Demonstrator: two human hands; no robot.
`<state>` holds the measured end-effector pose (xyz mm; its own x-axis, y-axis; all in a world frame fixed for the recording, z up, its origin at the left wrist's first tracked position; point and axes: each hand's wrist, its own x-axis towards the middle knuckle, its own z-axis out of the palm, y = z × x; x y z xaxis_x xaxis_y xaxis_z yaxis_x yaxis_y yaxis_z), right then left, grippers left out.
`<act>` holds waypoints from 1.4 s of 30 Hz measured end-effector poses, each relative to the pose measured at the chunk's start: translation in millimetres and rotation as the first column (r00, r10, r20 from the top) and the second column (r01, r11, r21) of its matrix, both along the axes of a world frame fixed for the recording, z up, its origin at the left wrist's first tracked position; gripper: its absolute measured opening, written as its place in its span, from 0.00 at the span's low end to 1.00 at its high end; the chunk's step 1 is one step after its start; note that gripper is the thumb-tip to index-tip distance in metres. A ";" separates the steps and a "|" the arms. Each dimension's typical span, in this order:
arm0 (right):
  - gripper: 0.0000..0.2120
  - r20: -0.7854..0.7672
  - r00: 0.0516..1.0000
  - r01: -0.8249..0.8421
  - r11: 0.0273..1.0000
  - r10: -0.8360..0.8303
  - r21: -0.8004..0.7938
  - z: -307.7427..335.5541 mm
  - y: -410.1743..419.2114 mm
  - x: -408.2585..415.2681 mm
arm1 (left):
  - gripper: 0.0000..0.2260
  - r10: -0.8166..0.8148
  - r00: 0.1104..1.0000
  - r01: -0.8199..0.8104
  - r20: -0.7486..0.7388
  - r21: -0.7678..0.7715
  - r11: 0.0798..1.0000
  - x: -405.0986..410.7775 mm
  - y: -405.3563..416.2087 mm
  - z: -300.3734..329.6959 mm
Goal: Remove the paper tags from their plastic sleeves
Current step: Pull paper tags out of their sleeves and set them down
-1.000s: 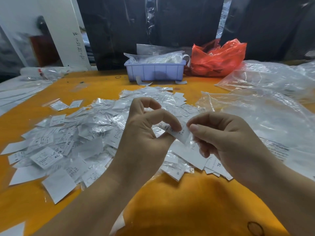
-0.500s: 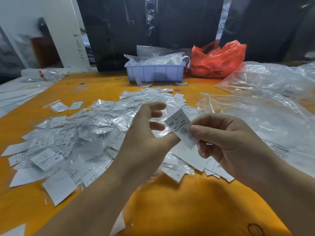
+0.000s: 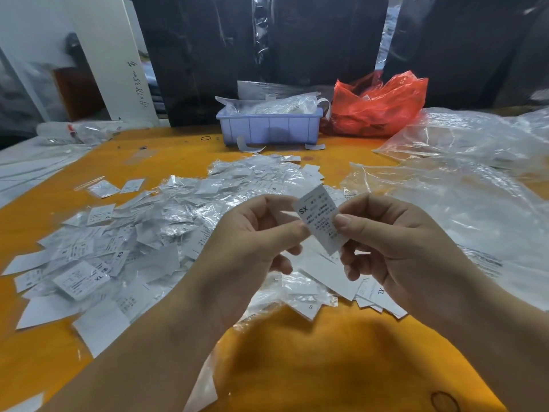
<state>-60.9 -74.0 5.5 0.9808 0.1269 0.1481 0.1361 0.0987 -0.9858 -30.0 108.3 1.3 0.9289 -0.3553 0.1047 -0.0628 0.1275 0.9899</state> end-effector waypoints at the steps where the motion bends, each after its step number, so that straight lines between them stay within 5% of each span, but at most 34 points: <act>1: 0.05 -0.011 1.000 0.022 1.000 -0.022 0.001 0.0 -0.1 -0.1 | 0.12 0.017 1.000 -0.017 -0.003 -0.010 1.000 0.6 0.5 -0.3; 11: 0.09 0.045 0.997 0.067 0.998 -0.066 -0.019 0.6 4.0 -4.8 | 0.06 -0.047 0.998 0.046 0.028 0.045 0.998 -2.6 -4.2 -3.6; 18: 0.04 0.037 0.974 0.221 0.975 -0.222 0.028 2.6 -3.4 0.1 | 0.09 0.132 0.990 -0.136 -0.051 -0.088 0.987 1.8 1.0 0.5; 30: 0.14 0.000 0.987 0.159 0.987 -0.159 -0.029 3.7 -1.5 -1.1 | 0.06 0.127 0.989 -0.137 -0.082 -0.132 0.982 0.8 1.7 5.1; 42: 0.05 0.018 1.000 -0.009 0.999 0.010 -0.037 5.9 0.6 -2.9 | 0.04 -0.150 0.989 0.149 -0.020 0.288 0.946 -4.0 -4.3 0.9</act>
